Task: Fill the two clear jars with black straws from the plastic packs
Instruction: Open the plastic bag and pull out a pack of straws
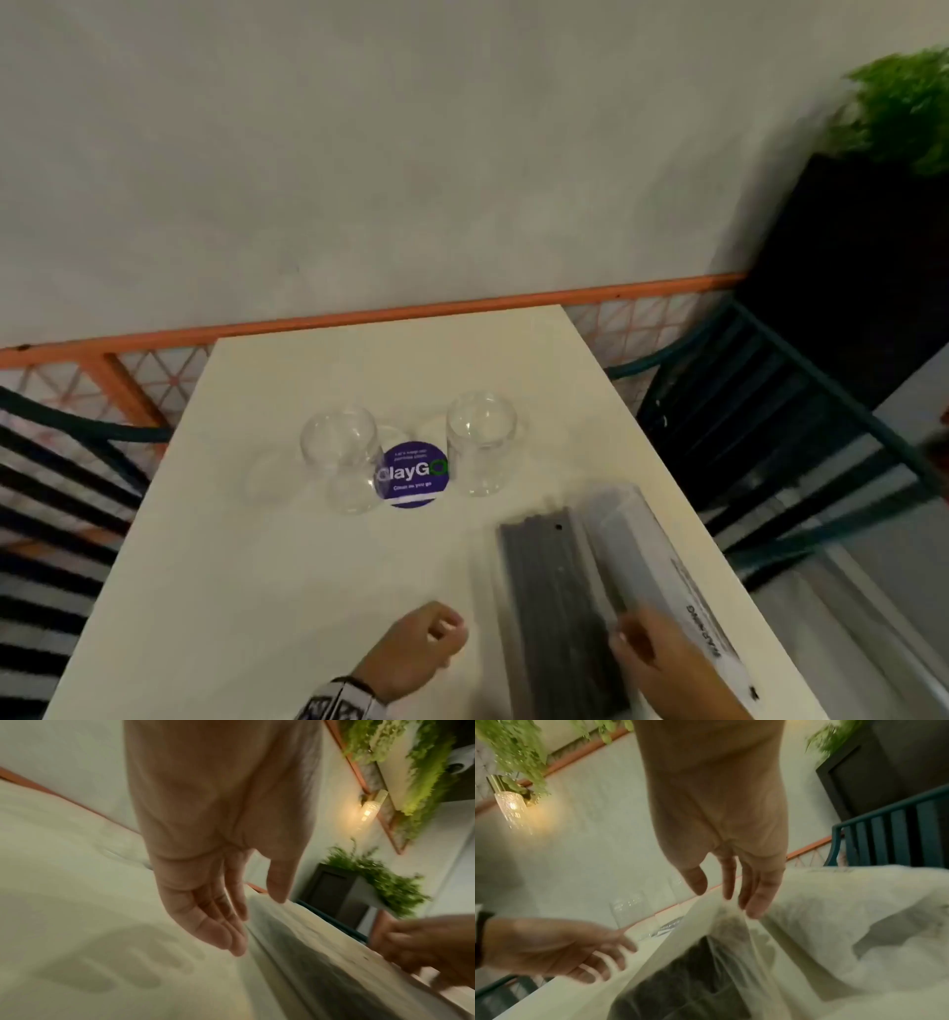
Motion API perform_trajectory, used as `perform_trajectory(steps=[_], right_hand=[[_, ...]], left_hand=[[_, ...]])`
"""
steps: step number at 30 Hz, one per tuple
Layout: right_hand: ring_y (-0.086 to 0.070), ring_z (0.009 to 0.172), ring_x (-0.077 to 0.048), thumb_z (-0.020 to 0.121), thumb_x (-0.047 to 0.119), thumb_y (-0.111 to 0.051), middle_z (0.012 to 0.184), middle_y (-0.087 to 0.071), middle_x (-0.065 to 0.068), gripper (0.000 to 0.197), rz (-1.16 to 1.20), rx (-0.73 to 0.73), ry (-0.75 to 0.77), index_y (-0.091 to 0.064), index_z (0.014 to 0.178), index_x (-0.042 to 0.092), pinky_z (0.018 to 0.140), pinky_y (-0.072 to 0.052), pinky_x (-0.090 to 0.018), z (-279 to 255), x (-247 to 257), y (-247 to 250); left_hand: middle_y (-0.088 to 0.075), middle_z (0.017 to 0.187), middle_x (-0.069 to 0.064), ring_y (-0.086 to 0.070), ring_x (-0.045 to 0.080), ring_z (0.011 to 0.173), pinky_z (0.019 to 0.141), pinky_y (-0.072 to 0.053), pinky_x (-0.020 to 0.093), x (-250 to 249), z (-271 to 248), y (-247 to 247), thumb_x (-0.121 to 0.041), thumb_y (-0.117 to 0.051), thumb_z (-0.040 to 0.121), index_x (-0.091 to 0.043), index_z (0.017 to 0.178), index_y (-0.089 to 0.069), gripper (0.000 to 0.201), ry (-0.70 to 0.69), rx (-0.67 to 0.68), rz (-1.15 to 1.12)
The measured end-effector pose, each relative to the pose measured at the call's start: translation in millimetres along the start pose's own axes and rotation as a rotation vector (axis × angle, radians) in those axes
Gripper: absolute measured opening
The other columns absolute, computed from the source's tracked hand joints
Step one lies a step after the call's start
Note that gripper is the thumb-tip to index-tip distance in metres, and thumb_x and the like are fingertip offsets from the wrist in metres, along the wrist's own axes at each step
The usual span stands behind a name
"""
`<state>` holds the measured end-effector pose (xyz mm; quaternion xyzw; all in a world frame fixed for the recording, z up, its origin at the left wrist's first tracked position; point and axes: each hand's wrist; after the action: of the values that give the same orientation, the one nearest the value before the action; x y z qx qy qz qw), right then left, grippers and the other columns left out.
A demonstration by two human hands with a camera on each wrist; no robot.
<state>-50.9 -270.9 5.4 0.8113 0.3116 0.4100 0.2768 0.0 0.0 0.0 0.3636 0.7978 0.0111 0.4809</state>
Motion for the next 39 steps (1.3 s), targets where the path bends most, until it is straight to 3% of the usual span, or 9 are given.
perform_trajectory(steps=[2,6,8,13,18,24,31,35,39], right_hand=[[-0.054,0.094,-0.011,0.086,0.042,-0.059,0.104,-0.056,0.003,0.031,0.121,-0.018,0.029,-0.050,0.108,0.023,0.084,-0.044,-0.022,-2.6,17.9,6.4],[-0.048,0.105,-0.016,0.080,0.039,-0.067,0.122,-0.045,-0.005,0.067,0.336,0.040,-0.072,-0.031,0.130,0.012,0.093,-0.042,-0.027,12.5,20.4,-11.0],[-0.049,0.113,-0.021,0.075,0.035,-0.074,0.129,-0.046,-0.006,0.081,0.477,0.045,-0.109,-0.026,0.136,0.011,0.097,-0.043,-0.031,22.2,18.1,-15.6],[-0.062,0.095,-0.019,0.066,0.029,-0.082,0.105,-0.063,-0.004,0.054,0.623,0.256,-0.116,-0.052,0.107,0.009,0.087,-0.055,-0.036,33.0,22.0,-11.5],[-0.056,0.095,-0.013,0.064,0.032,-0.082,0.108,-0.054,0.001,0.069,0.427,0.247,0.086,-0.039,0.115,0.014,0.068,-0.051,-0.020,35.0,39.0,-12.6],[-0.056,0.098,-0.018,0.072,0.043,-0.070,0.114,-0.055,-0.001,0.065,-0.133,0.159,0.618,-0.035,0.123,0.022,0.084,-0.052,-0.034,6.4,84.4,-6.7],[-0.033,0.120,-0.020,0.081,0.043,-0.060,0.136,-0.036,0.000,0.068,-0.549,0.032,0.895,-0.025,0.138,0.030,0.103,-0.028,-0.033,4.2,105.5,-27.2],[-0.032,0.118,-0.018,0.074,0.069,-0.051,0.134,-0.035,0.003,0.075,-0.543,0.112,0.904,-0.030,0.136,0.033,0.102,-0.029,-0.032,7.5,109.7,-31.5],[-0.043,0.107,-0.013,0.077,0.076,-0.020,0.117,-0.051,0.007,0.071,-0.410,0.088,0.882,-0.049,0.123,0.029,0.093,-0.032,-0.028,17.6,112.5,-23.0]], left_hand=[[-0.058,0.093,0.000,-0.057,0.005,0.071,0.070,-0.044,0.017,-19.1,15.7,-22.1,-0.035,-0.054,0.089,-0.019,0.113,-0.046,0.030,-0.007,0.045,0.009],[-0.051,0.118,0.003,-0.053,0.011,0.101,0.075,-0.043,0.002,-53.0,23.2,-54.4,-0.027,-0.056,0.089,-0.013,0.131,-0.024,0.054,-0.053,0.086,0.017],[-0.050,0.131,0.008,-0.054,0.016,0.113,0.090,-0.046,0.016,-50.7,26.4,-61.7,-0.024,-0.059,0.087,-0.014,0.138,-0.017,0.067,-0.061,0.066,0.015],[-0.049,0.117,0.006,-0.054,0.016,0.102,0.075,-0.049,0.013,-38.2,23.1,-61.8,-0.020,-0.059,0.087,-0.015,0.138,-0.019,0.065,-0.059,0.009,-0.027],[-0.046,0.118,0.001,-0.053,0.011,0.097,0.063,-0.044,0.007,-30.8,4.1,-42.2,-0.026,-0.052,0.091,-0.015,0.137,-0.026,0.054,-0.009,-0.096,-0.083],[-0.048,0.129,0.003,-0.048,0.017,0.112,0.090,-0.035,0.026,-37.7,-29.9,24.4,-0.029,-0.050,0.091,-0.018,0.131,-0.041,0.043,-0.121,-0.690,-0.305],[-0.068,0.098,-0.016,-0.059,0.003,0.098,0.086,-0.046,0.023,-13.4,-57.0,63.3,-0.028,-0.065,0.082,-0.037,0.090,-0.068,0.013,-0.119,-0.450,-0.003],[-0.072,0.077,-0.019,-0.064,-0.001,0.075,0.072,-0.047,0.014,3.0,-67.9,67.9,-0.023,-0.074,0.073,-0.038,0.062,-0.071,0.019,-0.157,-0.493,-0.018],[-0.067,0.063,-0.005,-0.055,0.003,0.060,0.060,-0.040,0.009,15.5,-68.7,72.9,-0.020,-0.071,0.077,-0.028,0.062,-0.070,0.017,-0.173,-0.689,-0.099]])
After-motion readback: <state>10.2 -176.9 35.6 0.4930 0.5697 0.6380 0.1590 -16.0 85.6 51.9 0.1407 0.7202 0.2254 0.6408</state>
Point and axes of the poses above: each hand's wrist, its own z-axis towards the middle knuckle, its own y-axis out of the back of the hand, x = y × z
